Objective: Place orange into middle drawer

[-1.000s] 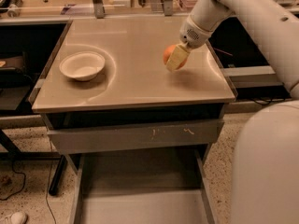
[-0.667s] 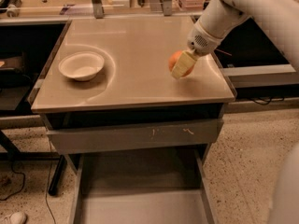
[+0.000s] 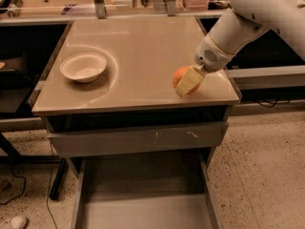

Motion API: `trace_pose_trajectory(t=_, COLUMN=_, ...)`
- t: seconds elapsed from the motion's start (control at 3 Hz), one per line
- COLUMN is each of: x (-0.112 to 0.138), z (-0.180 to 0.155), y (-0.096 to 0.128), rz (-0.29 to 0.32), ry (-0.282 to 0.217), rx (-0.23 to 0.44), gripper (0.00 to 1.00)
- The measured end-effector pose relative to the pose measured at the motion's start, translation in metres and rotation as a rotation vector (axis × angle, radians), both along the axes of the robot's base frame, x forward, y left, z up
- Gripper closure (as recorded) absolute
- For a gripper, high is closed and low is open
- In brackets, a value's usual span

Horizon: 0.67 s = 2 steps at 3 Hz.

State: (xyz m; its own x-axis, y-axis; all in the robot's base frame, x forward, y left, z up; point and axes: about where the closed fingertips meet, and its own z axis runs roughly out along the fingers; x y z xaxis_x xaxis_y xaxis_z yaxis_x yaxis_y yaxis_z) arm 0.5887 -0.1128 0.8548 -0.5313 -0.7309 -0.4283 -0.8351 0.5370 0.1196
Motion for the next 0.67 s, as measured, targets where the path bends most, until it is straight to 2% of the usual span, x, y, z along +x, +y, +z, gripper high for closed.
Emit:
trace_pose_trajectory(t=0.33, x=-0.041, z=0.006, y=-0.002, rz=-0.016, ry=0.026, rx=-0.021, gripper=1.0)
trace_pose_trajectory(t=0.67, x=-0.104, z=0.009, y=-0.002, rz=-0.055, ry=0.057, rx=-0.029, gripper=1.0)
